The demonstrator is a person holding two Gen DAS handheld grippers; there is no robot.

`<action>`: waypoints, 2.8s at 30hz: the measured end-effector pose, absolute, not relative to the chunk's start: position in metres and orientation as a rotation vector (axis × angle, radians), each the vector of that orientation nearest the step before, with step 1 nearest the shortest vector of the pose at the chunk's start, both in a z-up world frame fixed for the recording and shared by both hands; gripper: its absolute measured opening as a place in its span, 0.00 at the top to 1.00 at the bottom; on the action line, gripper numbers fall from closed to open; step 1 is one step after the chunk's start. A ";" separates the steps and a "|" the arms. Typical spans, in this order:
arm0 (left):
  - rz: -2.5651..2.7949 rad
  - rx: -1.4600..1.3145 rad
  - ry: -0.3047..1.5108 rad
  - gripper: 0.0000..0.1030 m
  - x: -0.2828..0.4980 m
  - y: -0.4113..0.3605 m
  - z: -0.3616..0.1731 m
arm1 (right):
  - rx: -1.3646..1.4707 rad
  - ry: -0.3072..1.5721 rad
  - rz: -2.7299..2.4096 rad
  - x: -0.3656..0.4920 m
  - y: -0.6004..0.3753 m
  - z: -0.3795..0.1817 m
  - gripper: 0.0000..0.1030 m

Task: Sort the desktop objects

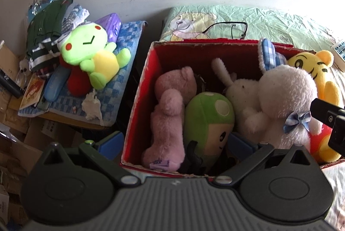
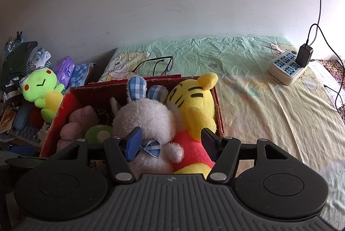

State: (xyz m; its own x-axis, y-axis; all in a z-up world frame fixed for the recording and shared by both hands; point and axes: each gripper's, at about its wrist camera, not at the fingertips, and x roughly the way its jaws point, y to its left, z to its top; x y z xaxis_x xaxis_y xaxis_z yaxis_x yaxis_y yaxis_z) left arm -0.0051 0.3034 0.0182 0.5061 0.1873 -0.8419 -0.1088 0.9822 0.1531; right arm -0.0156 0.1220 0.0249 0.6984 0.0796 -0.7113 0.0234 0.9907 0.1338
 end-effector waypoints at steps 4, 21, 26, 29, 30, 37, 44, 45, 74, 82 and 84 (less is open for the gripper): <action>0.176 0.073 1.038 0.00 -0.004 0.303 0.016 | 0.143 0.808 0.027 -0.014 0.120 0.024 0.38; 0.165 0.077 1.048 0.00 -0.013 0.299 0.013 | 0.118 0.792 -0.068 -0.024 0.111 0.027 0.38; 0.154 0.076 1.045 0.00 -0.021 0.298 0.014 | 0.097 0.780 -0.102 -0.034 0.111 0.029 0.38; 0.152 0.079 1.040 0.00 -0.027 0.297 0.015 | 0.105 0.783 -0.115 -0.041 0.109 0.028 0.38; 0.154 0.083 1.035 0.00 -0.030 0.297 0.015 | 0.104 0.786 -0.117 -0.043 0.110 0.027 0.38; 0.143 0.104 1.021 0.00 -0.047 0.294 0.016 | 0.106 0.802 -0.125 -0.062 0.113 0.021 0.38; 0.174 0.103 1.043 0.00 -0.062 0.299 0.012 | 0.117 0.818 -0.099 -0.069 0.116 0.017 0.37; 0.184 0.098 1.041 0.00 -0.064 0.301 0.012 | 0.105 0.815 -0.091 -0.069 0.118 0.018 0.37; 0.192 0.108 1.068 0.00 -0.067 0.278 0.008 | 0.072 0.809 -0.121 -0.072 0.101 0.017 0.33; 0.206 0.103 1.066 0.00 -0.068 0.296 0.005 | 0.057 0.808 -0.091 -0.070 0.120 0.017 0.33; 0.210 0.097 1.064 0.00 -0.069 0.301 0.006 | 0.052 0.807 -0.078 -0.069 0.126 0.018 0.33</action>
